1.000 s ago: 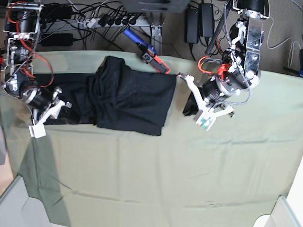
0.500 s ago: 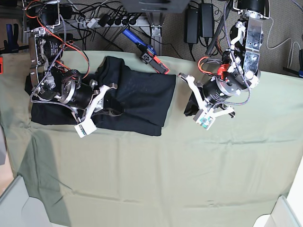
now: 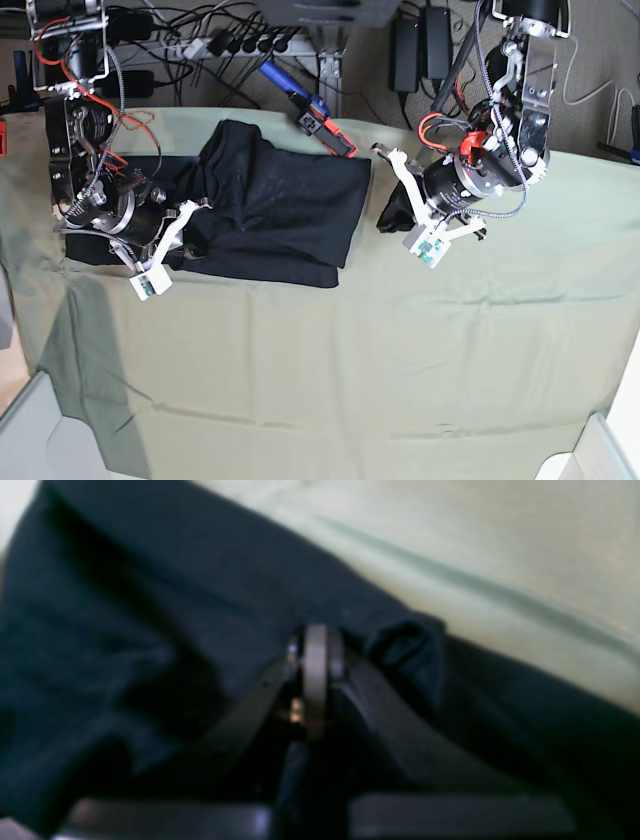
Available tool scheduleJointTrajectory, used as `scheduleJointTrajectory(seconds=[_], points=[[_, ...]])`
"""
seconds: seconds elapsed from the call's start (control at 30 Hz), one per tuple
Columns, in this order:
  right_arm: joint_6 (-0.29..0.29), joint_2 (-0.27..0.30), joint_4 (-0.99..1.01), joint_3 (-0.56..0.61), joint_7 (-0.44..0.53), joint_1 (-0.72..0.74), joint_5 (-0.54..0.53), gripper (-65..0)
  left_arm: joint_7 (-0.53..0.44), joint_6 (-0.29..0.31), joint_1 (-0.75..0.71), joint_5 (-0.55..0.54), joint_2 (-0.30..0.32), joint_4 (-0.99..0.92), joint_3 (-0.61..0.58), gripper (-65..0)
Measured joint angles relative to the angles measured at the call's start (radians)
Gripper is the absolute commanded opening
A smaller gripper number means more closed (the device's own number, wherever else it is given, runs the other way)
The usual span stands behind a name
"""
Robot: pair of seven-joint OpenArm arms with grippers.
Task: Fold the T-shirt properly
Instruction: 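Move the right gripper to the other strip end and grasp it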
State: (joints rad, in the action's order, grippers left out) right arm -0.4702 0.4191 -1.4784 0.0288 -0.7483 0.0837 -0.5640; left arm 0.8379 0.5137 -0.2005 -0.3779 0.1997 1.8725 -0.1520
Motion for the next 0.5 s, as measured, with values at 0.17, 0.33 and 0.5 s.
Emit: scheduleJointTrajectory(seconds=[0.17,0.33,0.5], points=[[-0.002,0.005,0.023,0.000,-0.006,0.030,-0.080,-65.0,0.000,0.000,0.001,-0.001,0.000,0.000,0.000,-62.6],[-0.002,0.005,-0.058,0.000,-0.095,0.030,-0.166,-65.0,0.000,0.000,0.000,0.012,0.000,0.000,0.000,-62.6],[-0.002,-0.001,-0.092,-0.119,-0.103,0.030,-0.136,-65.0,0.000,0.001,0.000,0.012,0.000,0.000,0.000,-62.6]])
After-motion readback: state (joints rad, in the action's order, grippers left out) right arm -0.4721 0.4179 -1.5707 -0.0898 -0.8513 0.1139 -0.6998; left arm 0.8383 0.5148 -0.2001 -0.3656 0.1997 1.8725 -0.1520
